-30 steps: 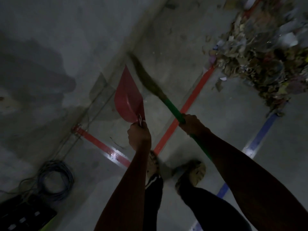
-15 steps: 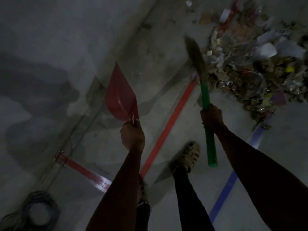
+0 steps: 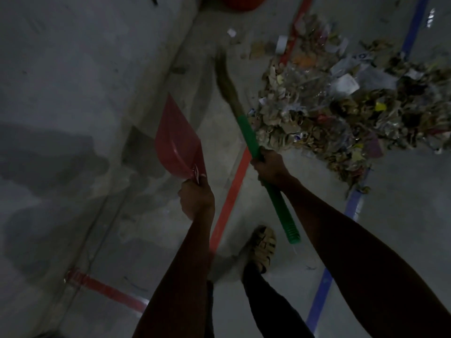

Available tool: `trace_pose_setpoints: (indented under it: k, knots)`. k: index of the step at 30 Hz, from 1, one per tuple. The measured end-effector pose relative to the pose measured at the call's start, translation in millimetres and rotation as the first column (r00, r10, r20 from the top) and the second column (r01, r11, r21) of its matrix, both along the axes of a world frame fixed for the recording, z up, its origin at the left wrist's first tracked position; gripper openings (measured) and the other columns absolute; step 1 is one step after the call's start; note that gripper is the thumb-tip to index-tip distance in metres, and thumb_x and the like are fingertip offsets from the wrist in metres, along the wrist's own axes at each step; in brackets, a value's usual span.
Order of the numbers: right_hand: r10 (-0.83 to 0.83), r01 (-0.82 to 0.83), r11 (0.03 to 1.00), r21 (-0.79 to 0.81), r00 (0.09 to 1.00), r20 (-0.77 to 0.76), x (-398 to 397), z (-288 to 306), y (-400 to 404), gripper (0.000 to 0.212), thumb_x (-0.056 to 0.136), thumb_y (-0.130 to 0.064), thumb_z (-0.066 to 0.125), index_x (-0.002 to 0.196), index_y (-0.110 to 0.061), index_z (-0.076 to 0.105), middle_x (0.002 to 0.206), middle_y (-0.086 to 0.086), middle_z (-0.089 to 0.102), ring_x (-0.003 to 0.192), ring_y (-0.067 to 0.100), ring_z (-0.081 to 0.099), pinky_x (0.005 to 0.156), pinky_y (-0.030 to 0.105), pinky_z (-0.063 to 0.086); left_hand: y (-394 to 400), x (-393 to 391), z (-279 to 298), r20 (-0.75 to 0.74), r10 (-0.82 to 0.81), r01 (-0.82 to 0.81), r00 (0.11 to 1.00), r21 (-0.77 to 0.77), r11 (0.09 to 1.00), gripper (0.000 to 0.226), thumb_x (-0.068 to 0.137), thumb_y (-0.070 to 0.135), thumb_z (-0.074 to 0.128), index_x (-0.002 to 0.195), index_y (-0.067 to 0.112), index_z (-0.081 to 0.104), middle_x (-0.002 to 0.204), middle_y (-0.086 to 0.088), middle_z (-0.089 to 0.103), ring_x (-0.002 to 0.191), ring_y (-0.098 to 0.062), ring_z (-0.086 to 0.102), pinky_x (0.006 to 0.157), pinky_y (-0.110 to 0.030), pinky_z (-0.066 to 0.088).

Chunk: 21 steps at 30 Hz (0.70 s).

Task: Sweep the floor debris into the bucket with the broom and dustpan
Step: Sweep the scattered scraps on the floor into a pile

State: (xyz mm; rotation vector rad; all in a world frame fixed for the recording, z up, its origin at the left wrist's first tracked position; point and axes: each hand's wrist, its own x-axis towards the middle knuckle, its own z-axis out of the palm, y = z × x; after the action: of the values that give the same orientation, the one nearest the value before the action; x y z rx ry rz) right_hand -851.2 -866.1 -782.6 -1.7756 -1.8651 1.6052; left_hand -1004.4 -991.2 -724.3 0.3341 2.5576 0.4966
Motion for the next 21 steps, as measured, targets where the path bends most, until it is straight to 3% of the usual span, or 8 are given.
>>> trace_pose_setpoints:
  k: [2,4,9,14,18,21]
  knots:
    - [0.094,-0.094,0.995,-0.019,0.996,-0.009,-20,-6,1,0.014,0.097,-0.016,0.059,0.107,-0.005,0.057,0.077,0.012,0.062,0.05,0.021,0.06,0.05,0.035,0.056,3,-8,-1,-0.002,0.027,-0.027,1.0,-0.01,1.0,0.045,0.097,0.041,0.056,0.118,0.003,0.065,0.116,-0.02,0.064,0.108,-0.04,0.061,0.085,-0.045,0.05]
    - [0.162,-0.163,0.985,-0.056,0.987,-0.02,-46,-15,3,0.025,0.097,-0.017,0.061,0.118,-0.003,0.058,0.082,0.011,0.061,0.05,0.017,0.059,0.044,0.028,0.053,3,-23,-3,-0.002,0.065,-0.065,0.998,-0.011,0.998,0.043,0.097,0.041,0.056,0.118,0.004,0.064,0.117,-0.02,0.064,0.108,-0.04,0.061,0.087,-0.046,0.05]
    - [0.228,-0.208,0.955,-0.212,0.971,0.071,-99,-45,14,0.032,0.093,-0.022,0.067,0.119,-0.004,0.063,0.078,0.004,0.064,0.053,0.014,0.064,0.039,0.019,0.046,-3,-72,-14,-0.025,0.077,-0.077,0.997,0.016,0.997,0.036,0.098,0.035,0.056,0.105,0.001,0.067,0.11,-0.021,0.067,0.102,-0.038,0.063,0.079,-0.038,0.047]
    - [0.03,0.003,0.978,-0.21,0.987,0.156,-99,-59,16,0.033,0.098,-0.018,0.061,0.125,0.0,0.055,0.087,0.008,0.062,0.06,0.017,0.063,0.042,0.022,0.048,-3,-110,-16,-0.02,0.06,-0.061,0.998,-0.023,0.998,0.042,0.096,0.042,0.056,0.103,0.002,0.068,0.105,-0.02,0.068,0.098,-0.039,0.064,0.084,-0.045,0.053]
    - [-0.086,0.114,0.989,-0.094,0.963,0.257,-86,-54,26,0.03,0.098,-0.019,0.057,0.124,-0.005,0.055,0.086,0.006,0.059,0.074,0.028,0.068,0.066,0.045,0.062,10,-128,-11,0.002,0.032,-0.032,0.999,-0.046,0.998,0.042,0.096,0.042,0.056,0.102,0.003,0.068,0.103,-0.019,0.068,0.095,-0.038,0.065,0.081,-0.045,0.054]
    - [-0.218,0.227,0.974,-0.002,0.938,0.271,-87,-46,36,0.024,0.097,-0.022,0.057,0.117,-0.007,0.056,0.09,0.011,0.065,0.077,0.034,0.07,0.07,0.052,0.061,28,-141,-6,0.018,0.01,-0.009,1.0,-0.038,0.999,0.04,0.096,0.04,0.057,0.104,0.003,0.069,0.105,-0.02,0.068,0.097,-0.038,0.065,0.081,-0.044,0.052]
